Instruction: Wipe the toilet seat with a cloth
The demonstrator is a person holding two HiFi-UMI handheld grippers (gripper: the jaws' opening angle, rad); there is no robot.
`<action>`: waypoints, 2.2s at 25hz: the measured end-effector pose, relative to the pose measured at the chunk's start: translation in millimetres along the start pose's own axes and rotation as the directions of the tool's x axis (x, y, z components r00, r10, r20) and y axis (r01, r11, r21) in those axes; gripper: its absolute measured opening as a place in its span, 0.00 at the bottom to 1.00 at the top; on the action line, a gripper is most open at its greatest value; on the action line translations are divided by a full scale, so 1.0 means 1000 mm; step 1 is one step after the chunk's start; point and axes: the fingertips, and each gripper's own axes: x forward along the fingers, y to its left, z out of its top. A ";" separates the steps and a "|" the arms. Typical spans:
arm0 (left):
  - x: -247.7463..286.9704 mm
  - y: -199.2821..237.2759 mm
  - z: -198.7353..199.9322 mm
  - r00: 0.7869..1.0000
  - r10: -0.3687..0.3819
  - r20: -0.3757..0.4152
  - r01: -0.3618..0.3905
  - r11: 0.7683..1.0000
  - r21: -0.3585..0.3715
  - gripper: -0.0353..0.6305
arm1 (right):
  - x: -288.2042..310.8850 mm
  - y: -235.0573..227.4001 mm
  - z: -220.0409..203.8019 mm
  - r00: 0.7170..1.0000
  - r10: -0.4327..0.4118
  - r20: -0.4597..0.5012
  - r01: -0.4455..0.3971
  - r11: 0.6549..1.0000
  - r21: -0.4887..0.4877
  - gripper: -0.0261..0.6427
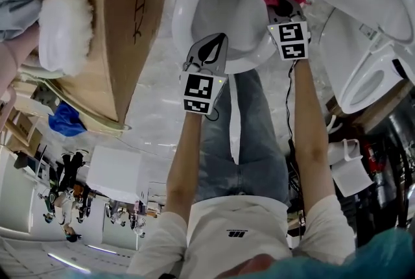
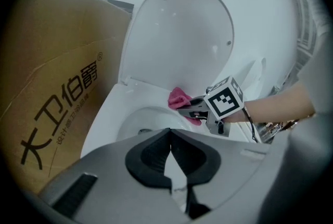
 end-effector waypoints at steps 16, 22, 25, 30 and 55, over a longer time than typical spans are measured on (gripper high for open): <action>-0.022 0.045 0.017 0.998 0.037 0.054 -0.034 0.998 -0.045 0.07 | 0.032 0.031 0.032 0.999 0.039 -0.022 -0.040 0.999 -0.016 0.07; -0.026 0.054 0.020 0.997 0.044 0.066 -0.040 0.997 -0.060 0.07 | 0.036 0.035 0.040 0.999 0.042 -0.019 -0.043 0.999 -0.023 0.07; -0.029 0.058 0.019 0.997 0.047 0.068 -0.043 0.997 -0.066 0.07 | 0.038 0.036 0.046 0.999 0.042 -0.006 -0.042 0.999 -0.025 0.07; -0.035 0.066 0.017 0.996 0.059 0.074 -0.053 0.995 -0.080 0.07 | 0.043 0.042 0.060 0.998 0.048 0.028 -0.047 0.999 -0.021 0.07; -0.081 0.094 -0.012 0.980 0.166 0.110 -0.145 0.974 -0.172 0.07 | 0.081 0.112 0.120 0.988 0.141 0.061 -0.131 0.981 -0.146 0.07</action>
